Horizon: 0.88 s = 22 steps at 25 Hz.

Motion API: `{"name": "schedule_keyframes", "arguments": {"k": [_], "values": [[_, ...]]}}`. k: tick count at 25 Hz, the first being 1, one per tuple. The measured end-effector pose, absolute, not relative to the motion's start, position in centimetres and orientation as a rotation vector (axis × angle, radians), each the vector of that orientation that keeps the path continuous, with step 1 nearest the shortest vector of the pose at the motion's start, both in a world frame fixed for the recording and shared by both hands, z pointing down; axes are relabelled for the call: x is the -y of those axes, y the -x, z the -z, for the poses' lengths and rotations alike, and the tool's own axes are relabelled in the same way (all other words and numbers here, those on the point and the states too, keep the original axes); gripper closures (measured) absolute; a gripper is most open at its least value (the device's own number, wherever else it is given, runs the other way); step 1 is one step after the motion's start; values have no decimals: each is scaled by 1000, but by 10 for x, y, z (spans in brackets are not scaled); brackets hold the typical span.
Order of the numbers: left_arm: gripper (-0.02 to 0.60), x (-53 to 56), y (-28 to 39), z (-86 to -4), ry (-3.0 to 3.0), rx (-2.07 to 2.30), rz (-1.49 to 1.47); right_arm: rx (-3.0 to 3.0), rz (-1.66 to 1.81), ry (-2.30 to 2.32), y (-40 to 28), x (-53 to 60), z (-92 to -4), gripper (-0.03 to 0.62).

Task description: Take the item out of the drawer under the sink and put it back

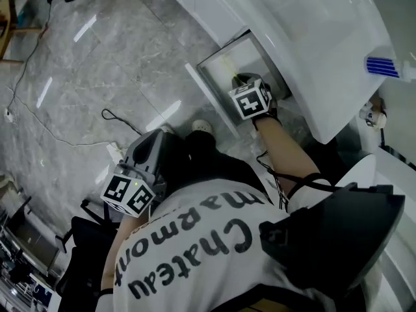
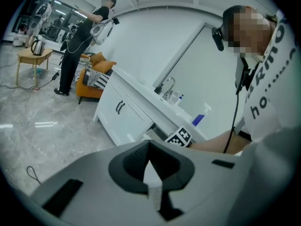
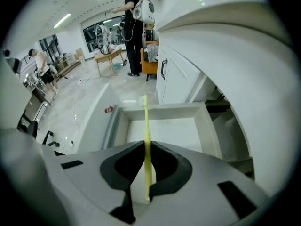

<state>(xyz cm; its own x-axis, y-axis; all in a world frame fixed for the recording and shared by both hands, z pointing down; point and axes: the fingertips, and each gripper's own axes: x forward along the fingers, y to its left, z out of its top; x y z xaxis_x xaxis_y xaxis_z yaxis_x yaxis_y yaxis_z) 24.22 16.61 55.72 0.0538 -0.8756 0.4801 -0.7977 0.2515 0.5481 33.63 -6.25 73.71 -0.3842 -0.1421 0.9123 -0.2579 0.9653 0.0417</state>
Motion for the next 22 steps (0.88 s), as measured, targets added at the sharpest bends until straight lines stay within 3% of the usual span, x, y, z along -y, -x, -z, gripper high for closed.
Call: {"name": "schedule_keyframes", "arguments": {"k": [13,22], "values": [[573,-104,-195,-489,-1717,1736,252,2212,-209,-427,-302,12,-594,543],[574,-100,-142,-419,-1899,1648,314,2437,-266,-513,-231,-21,-492,543]]}}
